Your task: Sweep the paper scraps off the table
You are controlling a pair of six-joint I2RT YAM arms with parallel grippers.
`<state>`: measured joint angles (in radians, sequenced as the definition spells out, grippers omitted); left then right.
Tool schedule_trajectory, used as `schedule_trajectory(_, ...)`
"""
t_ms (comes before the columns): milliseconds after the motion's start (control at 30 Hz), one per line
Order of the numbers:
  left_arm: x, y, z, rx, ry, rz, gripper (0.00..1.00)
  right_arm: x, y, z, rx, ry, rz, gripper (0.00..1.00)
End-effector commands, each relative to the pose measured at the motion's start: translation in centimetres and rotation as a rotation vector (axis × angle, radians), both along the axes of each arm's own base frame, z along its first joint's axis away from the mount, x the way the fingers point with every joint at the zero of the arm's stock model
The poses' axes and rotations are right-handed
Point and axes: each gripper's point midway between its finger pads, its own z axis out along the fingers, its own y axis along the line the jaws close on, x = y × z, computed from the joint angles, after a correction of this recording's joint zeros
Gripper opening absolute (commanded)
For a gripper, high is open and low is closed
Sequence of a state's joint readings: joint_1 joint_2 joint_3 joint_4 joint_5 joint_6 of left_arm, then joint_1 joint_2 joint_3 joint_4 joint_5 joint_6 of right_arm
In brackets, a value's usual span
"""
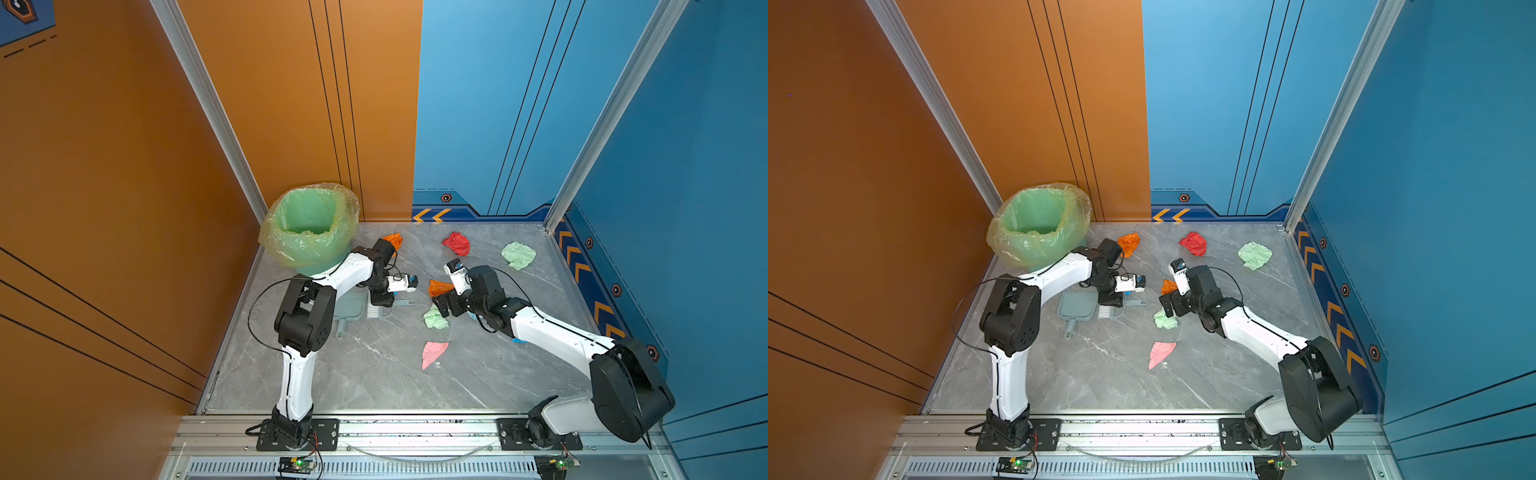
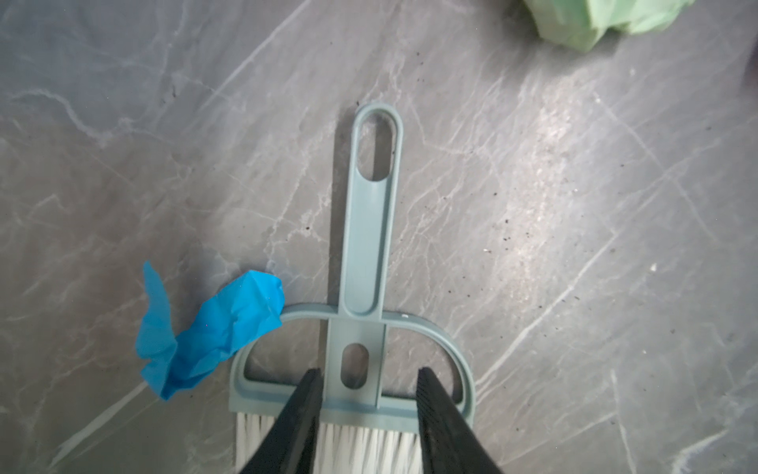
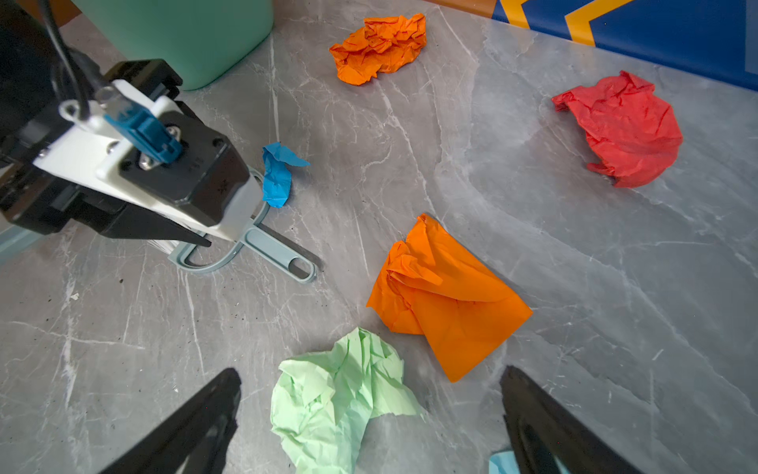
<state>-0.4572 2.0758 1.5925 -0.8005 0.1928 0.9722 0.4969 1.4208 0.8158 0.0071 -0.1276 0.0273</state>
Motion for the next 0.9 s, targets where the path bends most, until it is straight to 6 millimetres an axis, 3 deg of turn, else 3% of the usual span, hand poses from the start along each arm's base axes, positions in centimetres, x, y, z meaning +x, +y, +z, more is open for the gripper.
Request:
schedule_trajectory(0,-0.5,0.9,-1.1,0.055,0.053,-0.009,0.41,-0.3,-0.7,0.3,-0.002,0.003,-0.018,1.00)
schedule_trajectory(867,-0.2,1.3,-2.0,0.107,0.054,-0.042,0.42,-0.1,-1.4,-0.4,0.010,0.015,-0.030,1.00)
